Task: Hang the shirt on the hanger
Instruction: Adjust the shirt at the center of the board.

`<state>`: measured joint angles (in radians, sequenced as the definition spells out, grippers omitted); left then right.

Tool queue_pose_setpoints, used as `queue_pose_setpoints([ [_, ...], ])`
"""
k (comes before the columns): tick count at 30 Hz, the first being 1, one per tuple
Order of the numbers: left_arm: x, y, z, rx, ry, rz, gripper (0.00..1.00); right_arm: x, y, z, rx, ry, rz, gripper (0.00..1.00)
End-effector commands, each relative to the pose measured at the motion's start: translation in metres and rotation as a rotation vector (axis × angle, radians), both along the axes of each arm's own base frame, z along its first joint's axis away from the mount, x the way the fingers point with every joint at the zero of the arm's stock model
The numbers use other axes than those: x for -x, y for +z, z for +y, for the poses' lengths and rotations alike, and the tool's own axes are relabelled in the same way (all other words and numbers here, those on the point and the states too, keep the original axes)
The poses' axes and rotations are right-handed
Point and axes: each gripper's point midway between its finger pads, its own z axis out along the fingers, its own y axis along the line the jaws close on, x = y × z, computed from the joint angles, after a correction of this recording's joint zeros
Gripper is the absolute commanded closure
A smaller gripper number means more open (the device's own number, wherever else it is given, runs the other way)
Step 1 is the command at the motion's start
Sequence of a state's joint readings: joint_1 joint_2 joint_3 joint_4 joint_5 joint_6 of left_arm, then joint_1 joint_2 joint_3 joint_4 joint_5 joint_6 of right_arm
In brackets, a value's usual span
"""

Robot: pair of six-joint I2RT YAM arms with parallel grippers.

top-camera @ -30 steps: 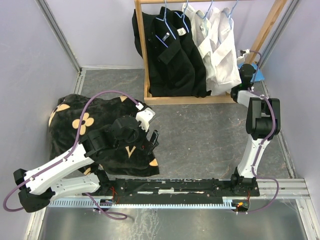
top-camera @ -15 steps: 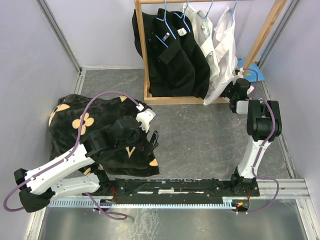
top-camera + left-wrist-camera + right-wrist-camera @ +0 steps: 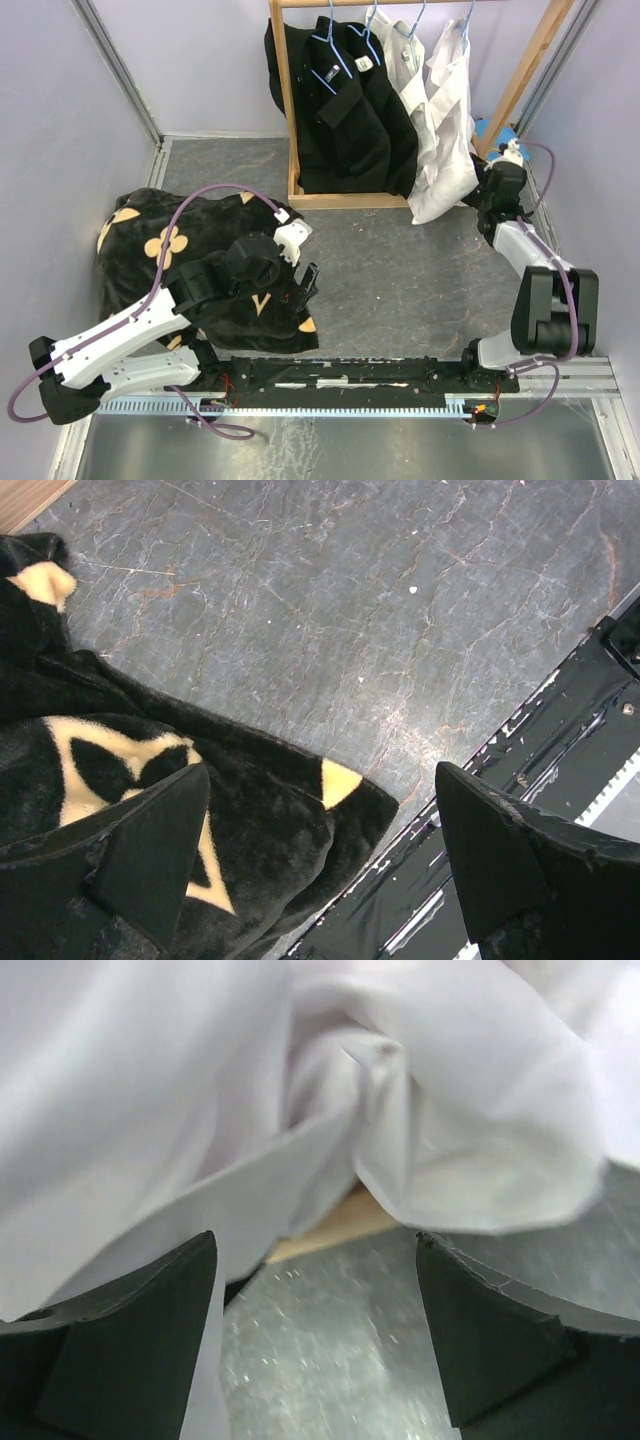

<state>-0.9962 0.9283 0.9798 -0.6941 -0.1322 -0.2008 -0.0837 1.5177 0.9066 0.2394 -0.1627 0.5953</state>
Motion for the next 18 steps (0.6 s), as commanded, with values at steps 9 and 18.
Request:
queue_pose_setpoints([
  [9, 0.001, 0.01, -0.008, 0.06, -0.013, -0.009, 0.01, 0.032, -0.032, -0.07, -0.021, -0.202, 0.12, 0.15],
  [18, 0.001, 0.009, -0.005, 0.057, -0.003, -0.012, 0.01, -0.027, -0.033, -0.1, -0.092, -0.118, 0.01, 0.11],
])
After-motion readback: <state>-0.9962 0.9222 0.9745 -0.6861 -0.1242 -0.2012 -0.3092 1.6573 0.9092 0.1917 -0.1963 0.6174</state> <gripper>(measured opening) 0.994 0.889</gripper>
